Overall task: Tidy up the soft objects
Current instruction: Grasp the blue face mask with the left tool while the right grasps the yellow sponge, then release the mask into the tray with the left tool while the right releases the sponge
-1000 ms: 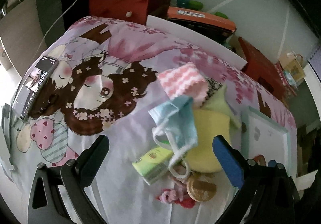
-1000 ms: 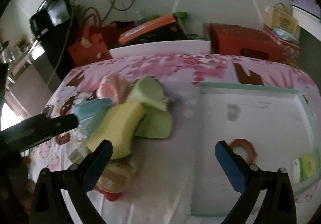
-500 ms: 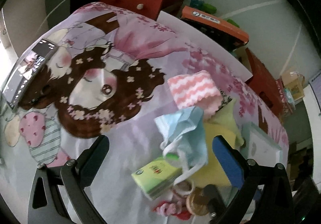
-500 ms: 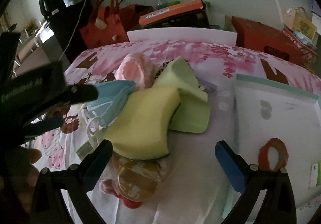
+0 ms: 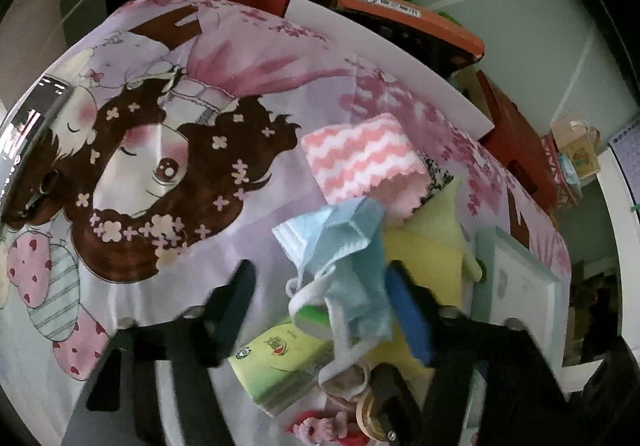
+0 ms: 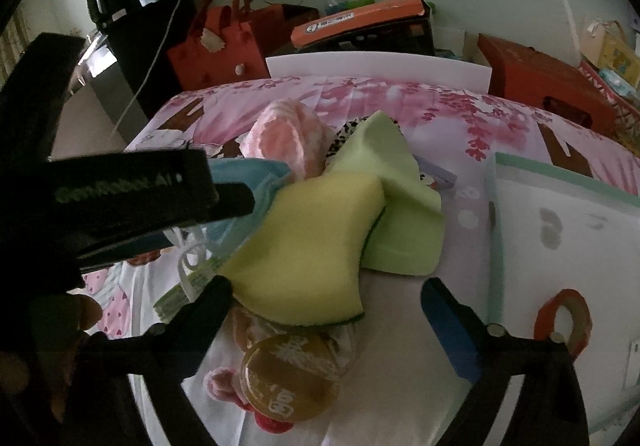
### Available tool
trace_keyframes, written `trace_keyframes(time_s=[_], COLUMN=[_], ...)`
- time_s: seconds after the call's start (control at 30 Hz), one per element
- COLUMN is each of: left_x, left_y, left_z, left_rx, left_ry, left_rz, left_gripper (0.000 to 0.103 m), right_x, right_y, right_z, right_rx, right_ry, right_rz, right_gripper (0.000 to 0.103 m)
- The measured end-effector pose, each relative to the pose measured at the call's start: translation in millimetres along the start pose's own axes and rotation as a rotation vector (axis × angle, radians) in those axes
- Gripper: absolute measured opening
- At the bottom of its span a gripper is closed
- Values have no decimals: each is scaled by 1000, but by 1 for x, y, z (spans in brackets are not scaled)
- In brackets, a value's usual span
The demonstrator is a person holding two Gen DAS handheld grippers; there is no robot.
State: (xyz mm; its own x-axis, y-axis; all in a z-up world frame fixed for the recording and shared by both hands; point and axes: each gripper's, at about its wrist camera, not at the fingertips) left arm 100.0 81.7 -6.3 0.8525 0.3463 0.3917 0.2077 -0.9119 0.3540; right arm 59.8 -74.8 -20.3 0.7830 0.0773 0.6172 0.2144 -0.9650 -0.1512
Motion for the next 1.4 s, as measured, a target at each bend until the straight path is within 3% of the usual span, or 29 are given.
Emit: trace_keyframes(time_s=[0.13, 0.2, 0.27, 0.6, 1.4], left_x=[-2, -2, -4, -4, -7], left_y=[1, 3, 5, -1, 12], left_z=[2, 2, 2, -3, -57], left_rx=[-18, -17, -12, -13, -35], left_ry=[-11, -10, -8, 17, 228], left_rz=[8, 20, 29, 5, 45], left_gripper=[23, 18, 10, 7, 7], right_x=[-1, -1, -2, -3, 7], right_y=[-1, -2, -4, 3, 34], right_z=[-2, -3, -3, -9, -63], right_rx=[15, 22, 33, 51, 72], right_ry=[3, 5, 4, 14, 144], right_rz=[-10, -20, -28, -7, 57], right_gripper=[80, 69, 64, 62, 61])
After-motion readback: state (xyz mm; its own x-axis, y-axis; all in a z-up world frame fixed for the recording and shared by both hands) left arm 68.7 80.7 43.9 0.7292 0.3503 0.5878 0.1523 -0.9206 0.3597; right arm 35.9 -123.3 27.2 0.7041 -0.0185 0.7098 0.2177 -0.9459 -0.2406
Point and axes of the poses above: each gripper's, at about its wrist camera, not at the fingertips, and z roughly the way its jaws point, y to its right, x to its top, and after that the axes turned 2 degrees about z, right-handed
